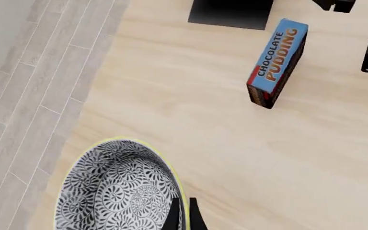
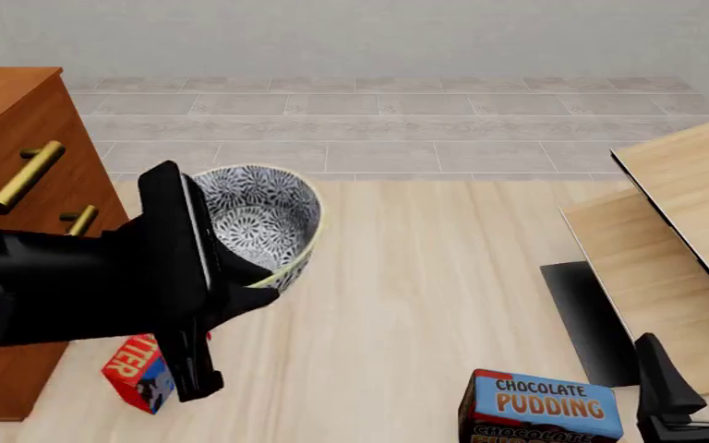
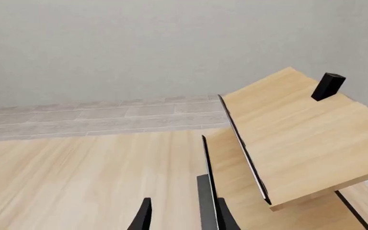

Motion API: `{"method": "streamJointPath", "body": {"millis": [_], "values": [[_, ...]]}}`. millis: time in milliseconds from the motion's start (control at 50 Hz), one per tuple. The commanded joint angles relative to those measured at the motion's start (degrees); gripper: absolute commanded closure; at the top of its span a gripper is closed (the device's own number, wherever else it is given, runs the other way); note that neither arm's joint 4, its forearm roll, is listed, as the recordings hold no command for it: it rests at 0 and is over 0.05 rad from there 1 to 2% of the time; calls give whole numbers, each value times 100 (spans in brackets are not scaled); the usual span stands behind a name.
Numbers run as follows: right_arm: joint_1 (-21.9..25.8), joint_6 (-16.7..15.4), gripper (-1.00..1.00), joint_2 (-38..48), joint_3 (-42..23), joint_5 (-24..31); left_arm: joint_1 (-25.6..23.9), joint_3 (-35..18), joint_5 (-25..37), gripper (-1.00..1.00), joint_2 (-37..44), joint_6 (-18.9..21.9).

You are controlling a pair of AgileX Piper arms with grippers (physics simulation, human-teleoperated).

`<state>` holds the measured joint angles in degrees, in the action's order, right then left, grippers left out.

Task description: Close the top drawer of the cabinet and put the bowl on top of it.

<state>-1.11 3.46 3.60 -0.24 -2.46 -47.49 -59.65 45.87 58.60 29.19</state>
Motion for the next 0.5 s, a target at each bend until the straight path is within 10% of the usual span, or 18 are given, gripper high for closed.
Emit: {"method": "streamJointPath", "body": {"millis": [20,500], "values": [[-33,-8,-100,-5,-2,18,402,-1019,865,100,294,128],[-37,-34,-100,84,1,-63,1017,-3232,2373,100,919,484]]}}
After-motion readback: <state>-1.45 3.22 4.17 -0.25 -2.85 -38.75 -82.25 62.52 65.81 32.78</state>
